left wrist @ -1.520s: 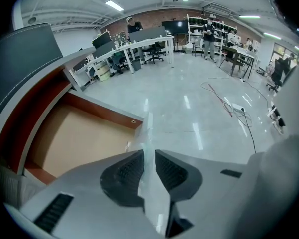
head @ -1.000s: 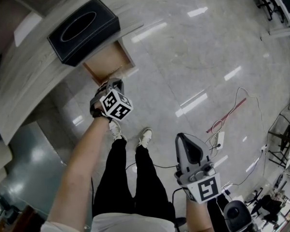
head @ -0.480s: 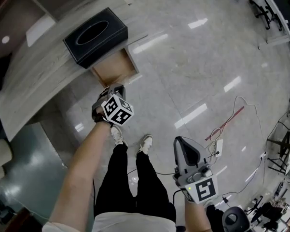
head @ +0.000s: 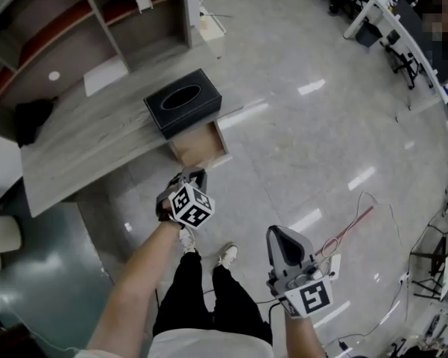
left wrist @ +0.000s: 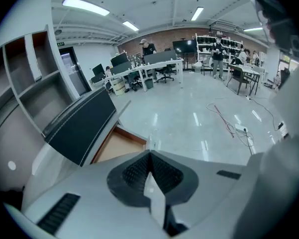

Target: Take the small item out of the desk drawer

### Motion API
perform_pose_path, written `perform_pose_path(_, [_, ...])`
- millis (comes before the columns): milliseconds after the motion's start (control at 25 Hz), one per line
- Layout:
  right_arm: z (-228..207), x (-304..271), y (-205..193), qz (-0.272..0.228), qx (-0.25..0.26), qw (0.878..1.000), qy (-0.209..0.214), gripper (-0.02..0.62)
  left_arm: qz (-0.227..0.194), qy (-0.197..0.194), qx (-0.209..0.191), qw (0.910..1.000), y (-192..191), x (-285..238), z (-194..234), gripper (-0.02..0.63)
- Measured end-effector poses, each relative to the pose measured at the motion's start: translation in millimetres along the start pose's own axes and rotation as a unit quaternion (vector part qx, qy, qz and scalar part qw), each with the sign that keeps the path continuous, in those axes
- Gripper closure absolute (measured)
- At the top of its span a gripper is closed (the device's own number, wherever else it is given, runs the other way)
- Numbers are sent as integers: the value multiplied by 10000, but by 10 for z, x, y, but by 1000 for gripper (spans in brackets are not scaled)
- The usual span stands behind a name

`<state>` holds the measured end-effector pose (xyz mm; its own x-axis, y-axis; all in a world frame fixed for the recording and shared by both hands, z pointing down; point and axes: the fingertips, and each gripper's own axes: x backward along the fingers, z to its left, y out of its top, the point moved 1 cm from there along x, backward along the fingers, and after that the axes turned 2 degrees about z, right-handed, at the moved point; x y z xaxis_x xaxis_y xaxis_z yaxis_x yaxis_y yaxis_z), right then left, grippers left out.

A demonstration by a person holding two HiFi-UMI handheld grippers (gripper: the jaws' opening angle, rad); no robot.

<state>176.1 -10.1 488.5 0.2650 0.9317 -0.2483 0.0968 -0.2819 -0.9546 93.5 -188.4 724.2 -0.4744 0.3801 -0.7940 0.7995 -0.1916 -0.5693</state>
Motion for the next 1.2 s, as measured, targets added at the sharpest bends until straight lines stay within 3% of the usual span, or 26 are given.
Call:
perform_pose_path(440, [217, 36, 382, -153, -165, 9996, 152, 574, -552, 157, 406, 9975, 264, 955, 191, 589])
perform_pose_path(720, [302, 19, 756, -390, 15, 9991, 169, 574, -1087, 376, 818, 9900, 457, 1671, 479, 589])
perform_pose_path(1200, [328, -37, 1249, -753, 349, 9965, 139, 574, -2130, 923, 1406, 9625, 700, 2810, 1025, 589])
